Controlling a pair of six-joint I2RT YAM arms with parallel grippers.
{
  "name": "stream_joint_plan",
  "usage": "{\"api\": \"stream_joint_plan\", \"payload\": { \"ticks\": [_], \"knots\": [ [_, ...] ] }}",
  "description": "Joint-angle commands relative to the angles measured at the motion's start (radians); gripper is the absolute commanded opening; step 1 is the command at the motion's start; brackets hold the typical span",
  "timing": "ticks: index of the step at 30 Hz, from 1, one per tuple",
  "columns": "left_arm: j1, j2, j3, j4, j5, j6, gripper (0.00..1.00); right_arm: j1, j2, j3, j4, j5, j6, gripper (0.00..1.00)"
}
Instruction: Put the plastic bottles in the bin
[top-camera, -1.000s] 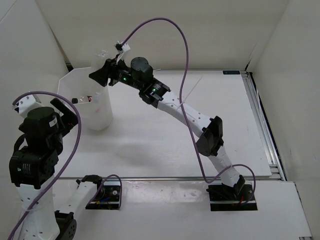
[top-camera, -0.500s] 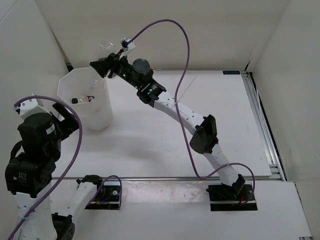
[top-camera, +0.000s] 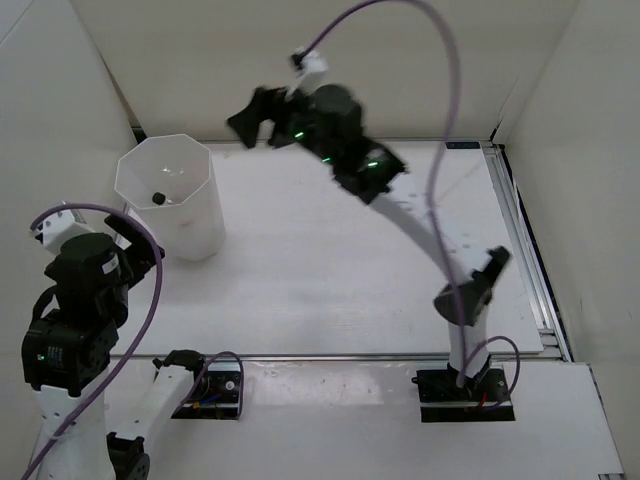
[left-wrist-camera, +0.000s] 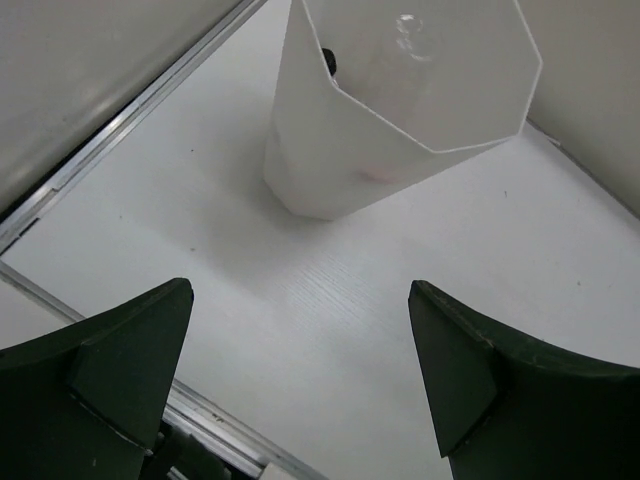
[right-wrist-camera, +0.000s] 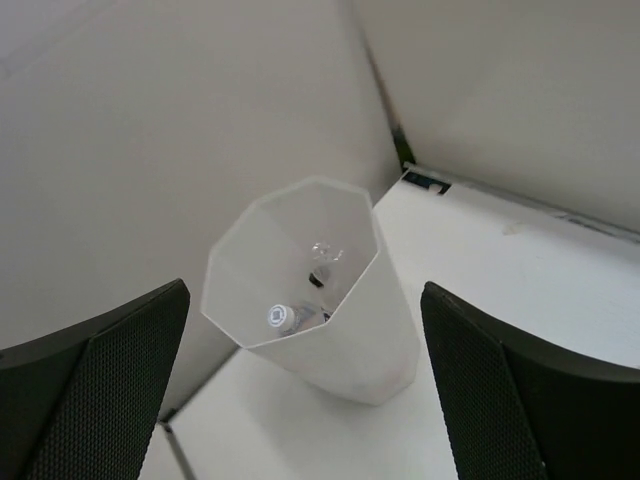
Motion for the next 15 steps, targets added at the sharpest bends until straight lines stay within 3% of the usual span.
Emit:
{"api": "stream_joint_plan", "payload": {
  "ticks": [1,3,7,12,15],
  "knots": [
    [-0.005,-0.04,-0.115,-0.087,-0.044,-0.154,1.0,-0.169,-0.212,-0.001,-0.317,-0.024,0.181,1.0],
    [-0.005,-0.066,-0.175,-0.078,-0.044,-0.238,1.0,-0.287,-0.278,-0.07,-0.432,-0.188,0.31,1.0],
    [-0.005,-0.141,-0.321,-0.043,-0.032,-0.32,1.0,-0.415,-0.471,-0.445,-0.579,-0.434,0.409,1.0],
    [-0.005,-0.218,-0.454,0.028,-0.065,-0.345,1.0,-0.426,-0.652,-0.664,-0.592,-0.352,0.324,1.0],
    [-0.005,-0.246,-0.53,0.069,-0.119,-0.345,1.0,-0.449,-0.679,-0.679,-0.665,-0.3,0.334,1.0]
  ]
}}
